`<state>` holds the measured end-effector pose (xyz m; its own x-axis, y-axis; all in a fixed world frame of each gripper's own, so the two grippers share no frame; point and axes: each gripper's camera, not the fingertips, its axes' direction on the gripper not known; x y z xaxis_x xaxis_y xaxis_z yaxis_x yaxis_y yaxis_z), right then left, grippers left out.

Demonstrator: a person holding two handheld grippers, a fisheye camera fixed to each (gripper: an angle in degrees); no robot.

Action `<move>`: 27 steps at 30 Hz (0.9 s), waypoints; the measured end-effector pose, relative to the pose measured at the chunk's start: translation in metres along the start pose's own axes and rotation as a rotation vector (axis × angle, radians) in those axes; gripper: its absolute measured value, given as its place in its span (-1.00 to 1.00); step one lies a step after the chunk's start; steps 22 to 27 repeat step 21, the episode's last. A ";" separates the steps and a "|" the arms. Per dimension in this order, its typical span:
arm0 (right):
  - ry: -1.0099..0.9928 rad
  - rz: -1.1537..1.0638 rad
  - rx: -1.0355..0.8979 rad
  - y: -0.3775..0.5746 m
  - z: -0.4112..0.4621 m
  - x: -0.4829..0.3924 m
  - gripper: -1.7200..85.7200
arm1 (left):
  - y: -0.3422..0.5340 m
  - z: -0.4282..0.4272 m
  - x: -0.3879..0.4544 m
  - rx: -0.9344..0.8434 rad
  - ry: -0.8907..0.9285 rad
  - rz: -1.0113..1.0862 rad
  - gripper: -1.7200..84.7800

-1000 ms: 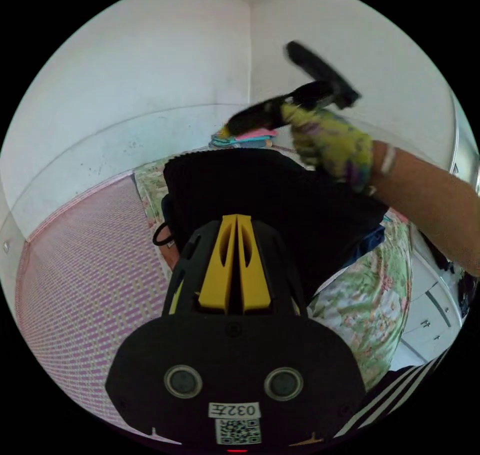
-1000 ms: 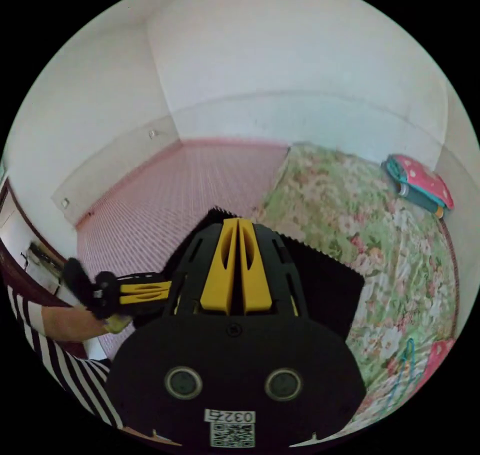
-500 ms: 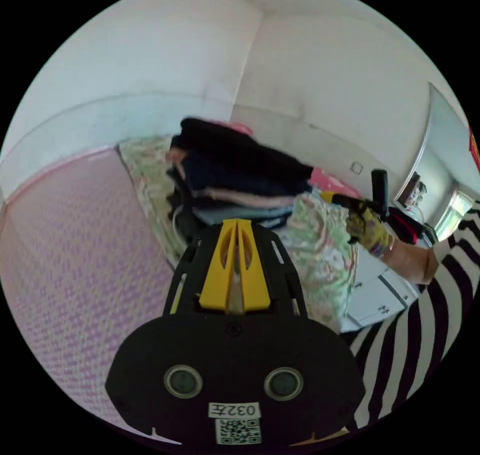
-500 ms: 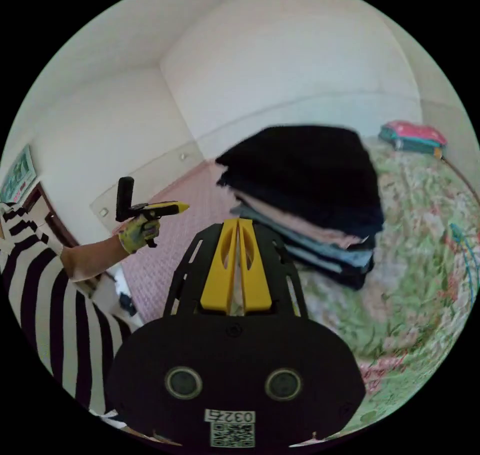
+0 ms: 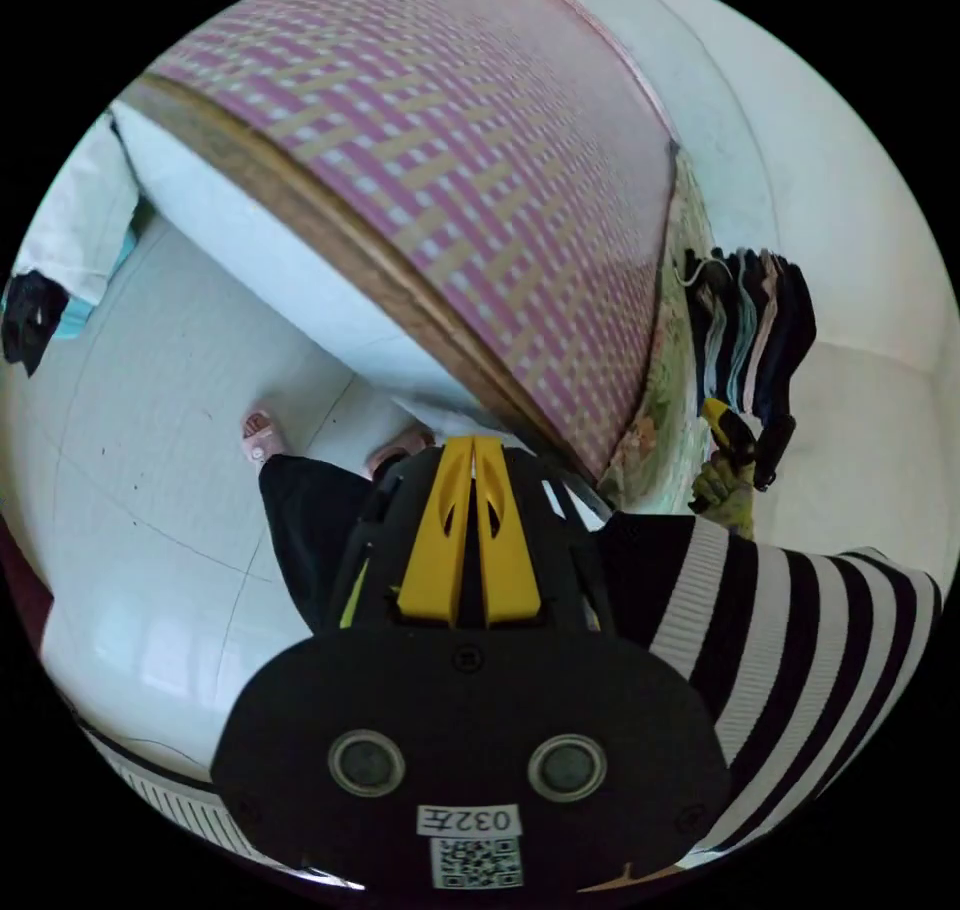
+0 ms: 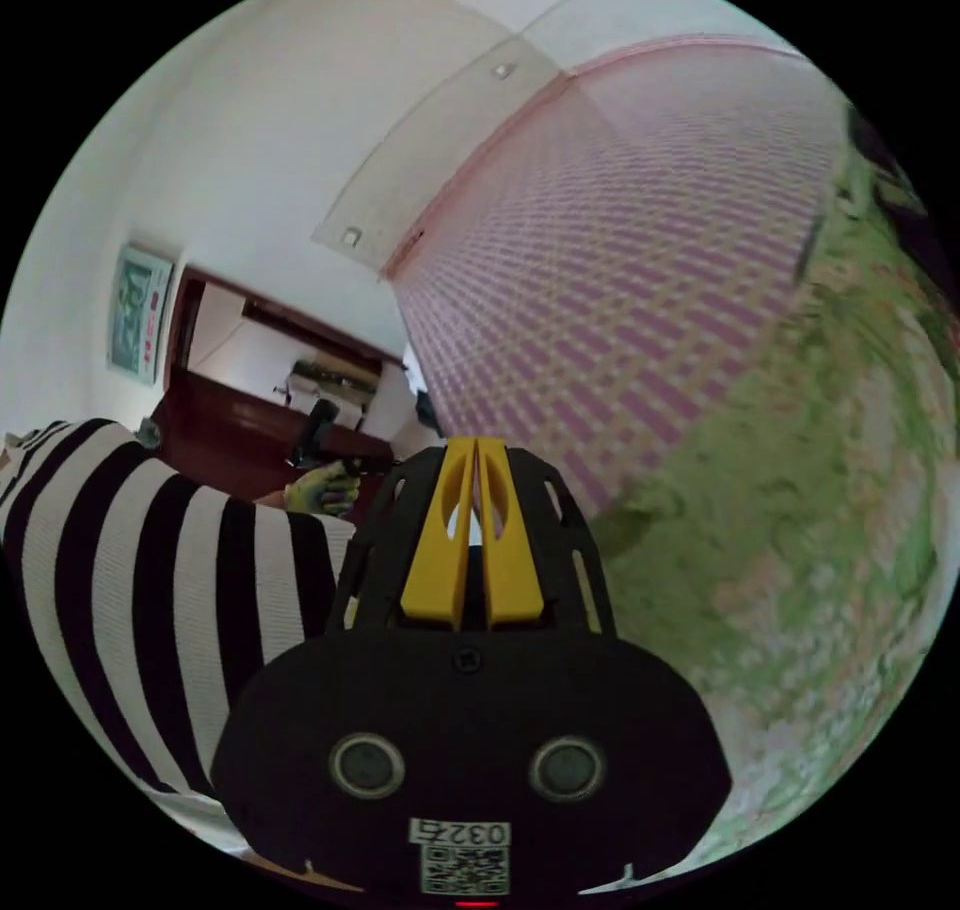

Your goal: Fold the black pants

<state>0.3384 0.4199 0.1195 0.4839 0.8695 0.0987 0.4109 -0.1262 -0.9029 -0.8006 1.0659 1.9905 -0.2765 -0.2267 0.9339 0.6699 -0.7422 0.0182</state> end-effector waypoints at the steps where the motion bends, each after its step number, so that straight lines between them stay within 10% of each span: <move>1: -0.002 -0.035 -0.052 -0.020 0.022 -0.010 -0.98 | -0.007 0.000 -0.013 0.016 0.024 -0.008 -0.98; 16: -0.149 -0.195 -0.318 -0.226 0.294 -0.164 -0.98 | -0.096 -0.049 -0.193 0.154 0.102 -0.092 -0.98; 27: -0.115 -0.234 -0.396 -0.269 0.335 -0.183 -0.98 | -0.144 -0.062 -0.234 0.220 0.102 -0.154 -0.98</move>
